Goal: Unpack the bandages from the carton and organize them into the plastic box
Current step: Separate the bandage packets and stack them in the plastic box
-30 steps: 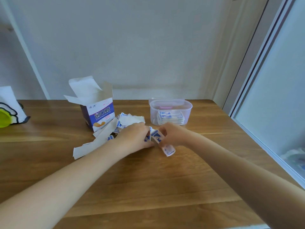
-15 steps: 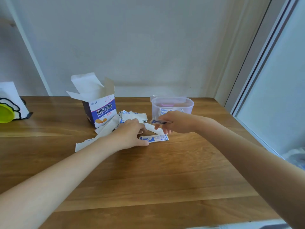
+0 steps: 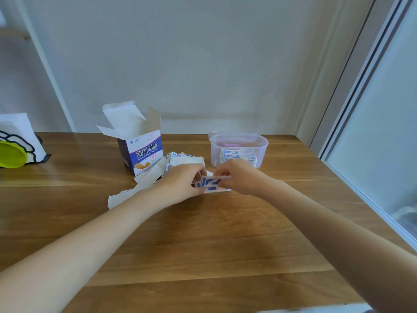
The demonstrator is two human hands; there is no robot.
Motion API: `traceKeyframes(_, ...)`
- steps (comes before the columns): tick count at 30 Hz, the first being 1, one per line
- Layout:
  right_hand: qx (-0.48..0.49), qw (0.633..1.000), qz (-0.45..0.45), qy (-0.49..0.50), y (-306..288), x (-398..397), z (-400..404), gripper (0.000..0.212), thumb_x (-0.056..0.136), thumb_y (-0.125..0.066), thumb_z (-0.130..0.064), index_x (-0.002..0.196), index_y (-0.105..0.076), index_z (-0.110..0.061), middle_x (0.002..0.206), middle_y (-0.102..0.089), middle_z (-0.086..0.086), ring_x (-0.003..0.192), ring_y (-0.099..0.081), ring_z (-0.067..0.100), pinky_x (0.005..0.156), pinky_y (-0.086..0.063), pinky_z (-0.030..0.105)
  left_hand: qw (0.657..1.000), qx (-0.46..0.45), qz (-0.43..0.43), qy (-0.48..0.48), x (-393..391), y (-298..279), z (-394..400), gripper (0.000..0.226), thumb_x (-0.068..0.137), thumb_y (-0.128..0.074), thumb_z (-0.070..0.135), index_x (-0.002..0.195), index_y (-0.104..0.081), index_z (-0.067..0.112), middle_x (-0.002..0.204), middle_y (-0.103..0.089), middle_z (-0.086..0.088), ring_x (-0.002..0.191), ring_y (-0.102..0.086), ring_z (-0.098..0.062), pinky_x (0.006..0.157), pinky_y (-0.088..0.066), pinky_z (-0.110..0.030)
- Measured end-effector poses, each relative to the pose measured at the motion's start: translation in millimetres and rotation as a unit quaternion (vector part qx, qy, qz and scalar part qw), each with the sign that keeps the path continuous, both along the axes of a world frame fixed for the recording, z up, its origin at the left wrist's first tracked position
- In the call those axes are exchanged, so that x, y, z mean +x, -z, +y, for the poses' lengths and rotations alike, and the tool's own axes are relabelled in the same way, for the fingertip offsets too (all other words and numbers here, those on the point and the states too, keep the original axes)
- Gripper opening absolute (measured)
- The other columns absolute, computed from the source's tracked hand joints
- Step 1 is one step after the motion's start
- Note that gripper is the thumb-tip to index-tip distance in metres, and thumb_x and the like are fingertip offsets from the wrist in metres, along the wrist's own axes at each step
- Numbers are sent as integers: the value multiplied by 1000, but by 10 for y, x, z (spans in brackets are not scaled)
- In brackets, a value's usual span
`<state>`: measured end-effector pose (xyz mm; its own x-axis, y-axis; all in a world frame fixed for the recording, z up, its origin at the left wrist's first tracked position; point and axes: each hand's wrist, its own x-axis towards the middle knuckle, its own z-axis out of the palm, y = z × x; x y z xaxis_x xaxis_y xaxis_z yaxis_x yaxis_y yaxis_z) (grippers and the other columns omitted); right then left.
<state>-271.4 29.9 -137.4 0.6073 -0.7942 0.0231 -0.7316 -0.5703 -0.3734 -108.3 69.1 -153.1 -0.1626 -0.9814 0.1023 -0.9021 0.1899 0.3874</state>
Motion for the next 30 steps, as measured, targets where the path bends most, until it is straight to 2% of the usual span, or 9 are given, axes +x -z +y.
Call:
traceKeyframes(4,-65,996,-28,50,-59,-6,-79,27,92,-41,-3,103,-66,-7,73,-58,2,75,-47,21,55,-35,23,996,-79,-9,-48,206,-132,-134,26,88,-58,18,114,-58,18,117,-53,-2,113,-47,-19,89,-38,-29)
traceKeyframes(8,-59,998,9,25,83,-20,-45,30,96,-38,-10,109,-64,-5,102,-66,12,93,-58,27,81,-47,36,988,9,-145,-57,345,-84,-207,37,89,-58,28,126,-53,27,136,-42,0,125,-39,-23,100,-37,-40)
traceKeyframes(10,-41,999,29,21,169,-20,-6,28,98,-39,-14,107,-62,-2,103,-64,13,93,-58,26,81,-48,35,982,32,-178,-50,350,-23,-207,41,89,-58,31,129,-50,28,137,-43,0,123,-43,-23,98,-39,-40)
traceKeyframes(16,-54,998,1,15,34,-41,-42,30,97,-47,-23,103,-67,-2,82,-49,8,78,-45,21,69,-35,29,992,20,-115,-43,357,-63,-197,35,86,-63,23,120,-54,19,123,-56,1,112,-51,-18,93,-43,-34)
traceKeyframes(18,1,1000,-11,2,-109,-92,-76,30,90,-58,-27,96,-69,0,87,-58,14,85,-52,29,75,-41,35,995,21,-89,-39,361,-79,-190,34,86,-64,21,118,-55,17,118,-59,1,107,-54,-17,90,-44,-31)
traceKeyframes(21,106,983,139,-51,-245,-130,-56,31,85,-65,-28,109,-66,-9,131,-54,1,121,-48,19,95,-37,27,997,30,-54,-41,389,-64,-199,34,84,-66,20,116,-56,17,114,-60,1,103,-56,-14,86,-44,-27)
traceKeyframes(23,112,963,233,-74,-238,-119,-29,31,85,-66,-26,113,-65,-15,139,-43,-9,128,-40,14,97,-32,23,998,32,-37,-46,376,-55,-215,35,84,-66,22,117,-56,17,117,-58,-1,105,-55,-13,87,-43,-26)
traceKeyframes(26,87,969,220,-67,-140,-72,-26,34,82,-68,-21,115,-63,-14,120,-51,-6,118,-50,19,95,-43,29,996,29,-43,-75,326,-35,-225,40,85,-64,26,123,-51,21,127,-48,-5,112,-52,-18,86,-40,-26)
traceKeyframes(30,98,974,200,-44,-86,-30,-13,18,86,-62,-17,103,-60,-17,103,-56,-3,101,-54,22,71,-41,23,995,28,-42,-86,312,-6,-220,45,86,-63,21,128,-48,21,133,-48,-4,117,-51,-18,85,-42,-26)
